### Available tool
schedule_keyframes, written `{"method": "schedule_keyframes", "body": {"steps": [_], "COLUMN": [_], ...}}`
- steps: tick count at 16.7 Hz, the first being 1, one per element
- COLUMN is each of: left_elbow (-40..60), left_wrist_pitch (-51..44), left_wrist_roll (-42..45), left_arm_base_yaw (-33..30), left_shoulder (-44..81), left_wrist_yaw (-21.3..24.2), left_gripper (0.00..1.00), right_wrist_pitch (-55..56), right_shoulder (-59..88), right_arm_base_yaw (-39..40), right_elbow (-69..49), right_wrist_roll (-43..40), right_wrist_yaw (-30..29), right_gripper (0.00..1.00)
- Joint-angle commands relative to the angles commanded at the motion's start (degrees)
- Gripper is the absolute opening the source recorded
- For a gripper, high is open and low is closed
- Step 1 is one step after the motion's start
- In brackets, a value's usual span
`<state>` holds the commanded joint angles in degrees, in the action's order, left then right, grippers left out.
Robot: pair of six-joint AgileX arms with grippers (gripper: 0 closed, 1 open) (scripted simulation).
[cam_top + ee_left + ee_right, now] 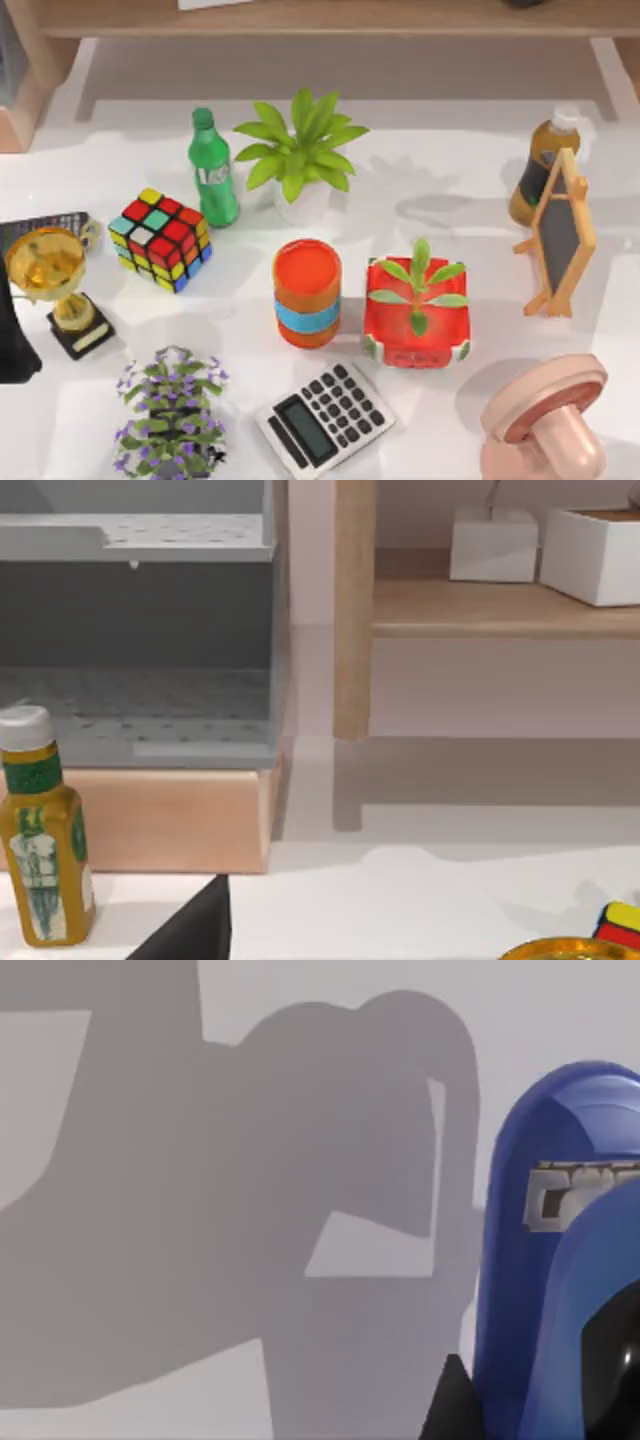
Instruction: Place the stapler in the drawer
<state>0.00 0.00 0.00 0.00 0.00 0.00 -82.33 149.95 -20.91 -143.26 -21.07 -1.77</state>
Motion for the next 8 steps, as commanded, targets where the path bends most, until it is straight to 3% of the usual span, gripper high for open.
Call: {"method": "schedule_keyframes", "body": {"steps": [8], "left_elbow": [0.0], "left_wrist_pitch": [0.0], "left_wrist_roll": [0.0], "left_arm_base_yaw": [0.0], "left_shoulder": [0.0], "left_wrist_yaw": [0.0], "left_gripper": [1.0], "right_wrist_pitch": [3.51], "right_shoulder": [-14.93], "right_arm_base_yaw": [4.66], "right_elbow": [-1.64], "right_wrist_roll": [-12.74], "right_wrist_yaw": [-7.0], "right_gripper": [0.0]}}
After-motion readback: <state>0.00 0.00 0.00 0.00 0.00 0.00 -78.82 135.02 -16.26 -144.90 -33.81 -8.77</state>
